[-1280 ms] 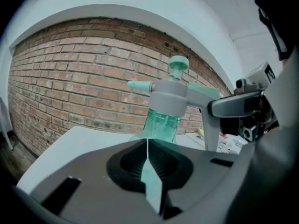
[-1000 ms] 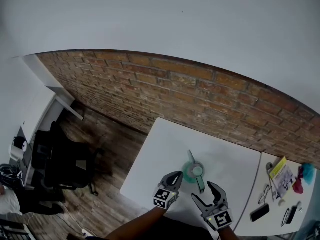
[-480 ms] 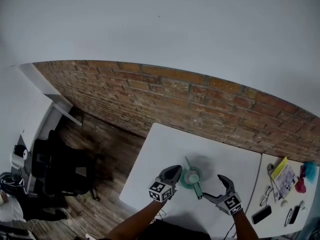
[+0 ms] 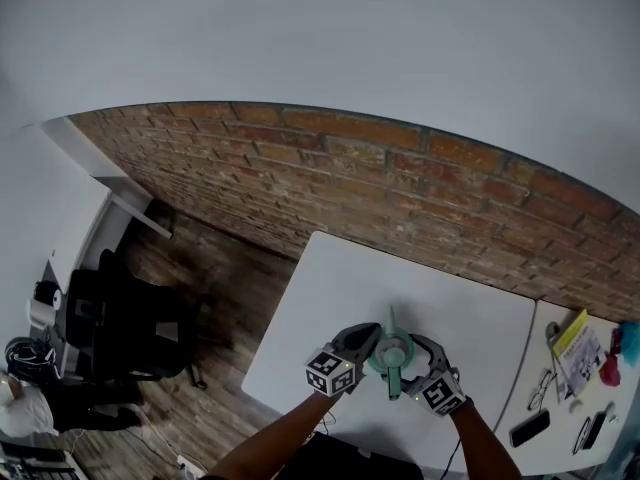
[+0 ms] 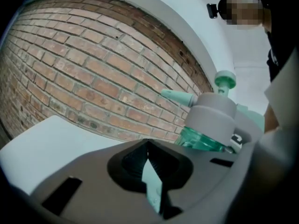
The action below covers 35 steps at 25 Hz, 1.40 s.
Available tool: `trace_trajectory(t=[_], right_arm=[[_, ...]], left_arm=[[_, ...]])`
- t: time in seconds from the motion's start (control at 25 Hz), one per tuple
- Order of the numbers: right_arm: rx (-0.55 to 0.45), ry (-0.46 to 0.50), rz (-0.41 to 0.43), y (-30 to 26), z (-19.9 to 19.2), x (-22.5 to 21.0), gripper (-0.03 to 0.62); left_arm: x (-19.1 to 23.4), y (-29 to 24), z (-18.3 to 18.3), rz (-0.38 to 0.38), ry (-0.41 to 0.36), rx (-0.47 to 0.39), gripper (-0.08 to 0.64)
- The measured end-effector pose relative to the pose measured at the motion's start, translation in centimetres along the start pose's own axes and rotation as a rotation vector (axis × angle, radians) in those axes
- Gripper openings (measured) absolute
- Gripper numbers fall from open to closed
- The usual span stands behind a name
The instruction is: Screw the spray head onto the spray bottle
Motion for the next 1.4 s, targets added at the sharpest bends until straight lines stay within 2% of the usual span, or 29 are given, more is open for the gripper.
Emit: trace_trajectory(t=[0.12,0.44,0.6,0.76,0.92,1.08,1.16,1.24,1.36,1.4], right_arm=[[0.011,0.003,-0.009,0.1,-0.2,0.5,0.46],[0.007,-0.061,-0.055,4.0,-2.1,3.5,0.46],[-0.041,-0.076,-0.106,5.1,-0.6,4.4,0.46],[-0.062,-0.062,-0.132,4.4,0.1,4.2,0.462],[-0.05,-0.033,-0.117,3.5,-1.0,3.9,0.462],[-0.097,-0.063,-0.129,3.4,-0.8,4.0,0.46],[-0.093,-0.069,-0.129,3.4,-0.7,4.0,0.46],[-0.082,-0.067,-0.132,3.3,-0.7,4.0,0.46],[-0.084,-0.08,-0.163,3.3,-0.6,4.0,0.46],[-0.093,-0.086,-0.176,3.2,-0.5,4.0,0.46]], left_arm=[[-0.1,0.3,-0.2,0.003,0.033,-0.03,-0.002],[-4.8,1.0,-2.6,-0.088,0.049,0.009,-0.002],[-4.7,2.5,-3.5,-0.044,0.074,0.004,-0.002],[-4.9,4.8,-2.9,-0.008,0.02,-0.008,-0.002],[-7.0,7.1,-2.1,-0.019,-0.04,-0.04,-0.002],[-11.2,9.6,-1.1,-0.069,-0.173,-0.073,0.0],[-13.5,10.7,-0.4,-0.107,-0.209,-0.098,0.042],[-15.2,11.6,-0.4,-0.133,-0.225,-0.118,0.122],[-16.5,12.3,-0.8,-0.113,-0.194,-0.127,0.221],[-16.8,12.5,-0.9,-0.101,-0.183,-0.133,0.221]])
Point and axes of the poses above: the fingertips, and each gripper's own axes: y backward along the fingers, x to its left, z out of its top, the point moved 2 cm from there along y, backward along the fingers, and after that the axes turned 4 degrees about -y, right-handed, at the moved point
